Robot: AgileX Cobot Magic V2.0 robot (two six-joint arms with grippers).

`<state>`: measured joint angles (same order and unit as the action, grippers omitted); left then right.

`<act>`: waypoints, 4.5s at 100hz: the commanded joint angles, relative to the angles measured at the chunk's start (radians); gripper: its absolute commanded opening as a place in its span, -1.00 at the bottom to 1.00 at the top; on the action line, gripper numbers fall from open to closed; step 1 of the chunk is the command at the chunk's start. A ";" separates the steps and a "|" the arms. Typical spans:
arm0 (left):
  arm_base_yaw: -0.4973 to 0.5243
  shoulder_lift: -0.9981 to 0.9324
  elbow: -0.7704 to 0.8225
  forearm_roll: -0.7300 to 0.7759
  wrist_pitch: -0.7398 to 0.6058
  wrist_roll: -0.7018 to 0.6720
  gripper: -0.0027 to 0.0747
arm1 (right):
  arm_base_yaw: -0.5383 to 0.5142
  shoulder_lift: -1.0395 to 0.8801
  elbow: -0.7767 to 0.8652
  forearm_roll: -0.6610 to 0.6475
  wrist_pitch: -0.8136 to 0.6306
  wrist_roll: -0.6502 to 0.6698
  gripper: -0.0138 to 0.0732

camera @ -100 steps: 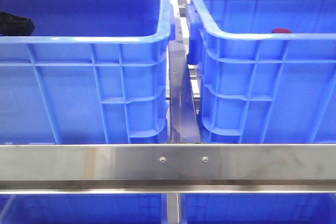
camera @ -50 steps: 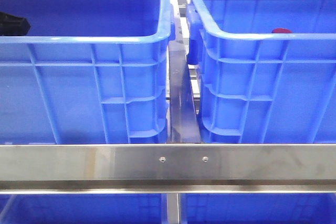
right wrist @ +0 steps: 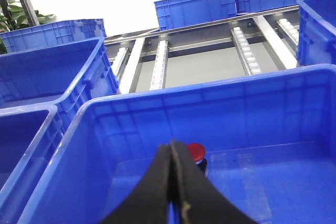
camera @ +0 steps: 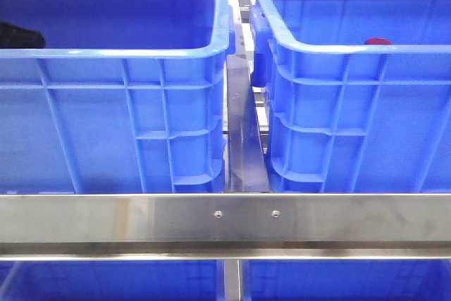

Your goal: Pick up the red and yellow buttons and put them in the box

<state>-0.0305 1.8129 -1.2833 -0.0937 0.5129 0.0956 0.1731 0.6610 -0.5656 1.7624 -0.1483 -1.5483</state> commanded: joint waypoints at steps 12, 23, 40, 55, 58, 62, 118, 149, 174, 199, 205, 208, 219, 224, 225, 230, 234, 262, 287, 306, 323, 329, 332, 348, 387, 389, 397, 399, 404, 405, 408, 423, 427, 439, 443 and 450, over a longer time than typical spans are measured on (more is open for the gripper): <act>0.003 -0.033 -0.032 -0.003 -0.044 -0.005 0.38 | 0.002 -0.004 -0.030 -0.013 0.029 -0.014 -0.84; 0.003 -0.040 -0.032 -0.003 -0.042 -0.005 0.17 | 0.002 -0.004 -0.030 -0.013 0.029 -0.014 -0.84; 0.003 -0.064 -0.032 -0.003 -0.042 -0.005 -0.61 | 0.002 -0.004 -0.030 -0.013 0.029 -0.014 -0.84; 0.003 -0.103 -0.032 -0.003 -0.042 -0.005 -0.98 | 0.002 -0.004 -0.030 -0.013 0.029 -0.014 -0.84; 0.003 -0.113 -0.032 -0.003 -0.036 -0.005 -0.98 | 0.002 -0.004 -0.030 -0.013 0.029 -0.014 -0.84; -0.001 -0.132 -0.032 -0.003 -0.027 -0.005 -0.98 | 0.002 -0.004 -0.030 -0.013 0.029 -0.014 -0.84; -0.334 -0.517 -0.032 -0.003 0.167 0.005 -0.98 | 0.002 -0.004 -0.030 -0.013 0.033 -0.014 -0.84; -0.688 -0.589 -0.032 -0.003 0.189 0.005 -0.98 | 0.002 -0.004 -0.030 -0.013 0.075 -0.014 -0.78; -0.797 -0.589 -0.032 -0.003 0.189 0.006 -0.98 | 0.002 -0.004 -0.030 -0.013 0.132 -0.014 0.05; -0.798 -0.589 -0.032 -0.003 0.189 0.006 -0.98 | 0.002 -0.001 -0.030 0.059 0.286 -0.013 0.61; -0.798 -0.589 -0.032 -0.003 0.189 0.006 -0.98 | 0.002 0.007 -0.030 0.102 0.357 -0.009 0.61; -0.798 -0.589 -0.032 -0.003 0.189 0.006 -0.98 | 0.002 0.017 -0.030 0.129 0.407 -0.007 0.61; -0.798 -0.589 -0.032 -0.003 0.189 0.006 -0.98 | 0.002 0.068 -0.037 0.156 0.567 0.057 0.61; -0.798 -0.589 -0.032 -0.003 0.189 0.006 -0.98 | 0.002 0.105 -0.043 0.156 0.653 0.112 0.61; -0.798 -0.589 -0.032 -0.003 0.189 0.006 -0.98 | 0.002 0.111 -0.044 0.156 0.664 0.127 0.61; -0.798 -0.589 -0.032 -0.003 0.189 0.006 -0.98 | 0.002 0.150 -0.052 0.156 0.736 0.173 0.61; -0.798 -0.589 -0.032 -0.003 0.189 0.006 -0.98 | 0.002 0.185 -0.060 0.156 0.793 0.198 0.61; -0.798 -0.589 -0.032 -0.003 0.189 0.006 -0.98 | 0.002 0.384 -0.128 0.156 1.068 0.321 0.61; -0.798 -0.589 -0.032 -0.003 0.189 0.006 -0.98 | 0.025 0.511 -0.217 0.156 1.159 0.376 0.61; -0.798 -0.589 -0.032 -0.003 0.193 0.006 -0.98 | 0.095 0.581 -0.293 0.156 1.156 0.380 0.61; -0.798 -0.589 -0.032 -0.003 0.193 0.006 -0.98 | 0.123 0.624 -0.338 0.156 1.156 0.383 0.61; -0.798 -0.589 -0.032 -0.003 0.193 0.006 -0.98 | 0.124 0.631 -0.342 0.156 1.159 0.383 0.54; -0.798 -0.589 -0.032 -0.003 0.193 0.006 -0.98 | 0.124 0.634 -0.342 0.156 1.159 0.383 0.47; -0.798 -0.589 -0.032 -0.003 0.194 0.006 -0.98 | 0.124 0.636 -0.342 0.156 1.163 0.383 -0.13; -0.798 -0.589 -0.032 -0.003 0.221 0.006 0.20 | 0.123 0.636 -0.342 0.156 1.165 0.383 -0.46; -0.798 -0.589 -0.032 -0.003 0.221 0.006 0.27 | 0.123 0.636 -0.342 0.156 1.165 0.383 -0.46; -0.798 -0.589 -0.032 -0.003 0.219 0.006 0.42 | 0.123 0.636 -0.342 0.156 1.165 0.383 -0.46; -0.798 -0.589 -0.032 -0.003 0.219 0.005 0.42 | 0.123 0.636 -0.342 0.156 1.165 0.383 -0.46; -0.798 -0.589 -0.032 -0.003 0.219 0.005 0.42 | 0.119 0.636 -0.342 0.156 1.165 0.383 -0.46; -0.798 -0.589 -0.032 -0.003 0.219 0.002 0.42 | 0.119 0.636 -0.342 0.156 1.165 0.383 -0.46; -0.798 -0.589 -0.032 -0.001 0.219 -0.005 0.42 | 0.116 0.636 -0.342 0.156 1.164 0.382 -0.46; -0.781 -0.611 -0.032 0.002 0.221 -0.016 0.42 | 0.093 0.636 -0.342 0.156 1.152 0.366 -0.46; -0.768 -0.620 -0.032 0.002 0.221 -0.028 0.42 | 0.081 0.636 -0.342 0.156 1.150 0.361 -0.46; -0.713 -0.650 -0.032 0.003 0.229 -0.040 0.42 | 0.031 0.636 -0.342 0.156 1.151 0.353 -0.46; -0.692 -0.661 -0.032 0.003 0.233 -0.040 0.42 | 0.010 0.636 -0.342 0.156 1.151 0.352 -0.46; -0.639 -0.680 -0.024 0.006 0.241 -0.040 0.42 | -0.024 0.636 -0.342 0.156 1.152 0.352 -0.46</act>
<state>-0.7189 1.1784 -1.2833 -0.0869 0.7971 0.0695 0.1849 1.3224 -0.8713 1.7689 0.9635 -1.1801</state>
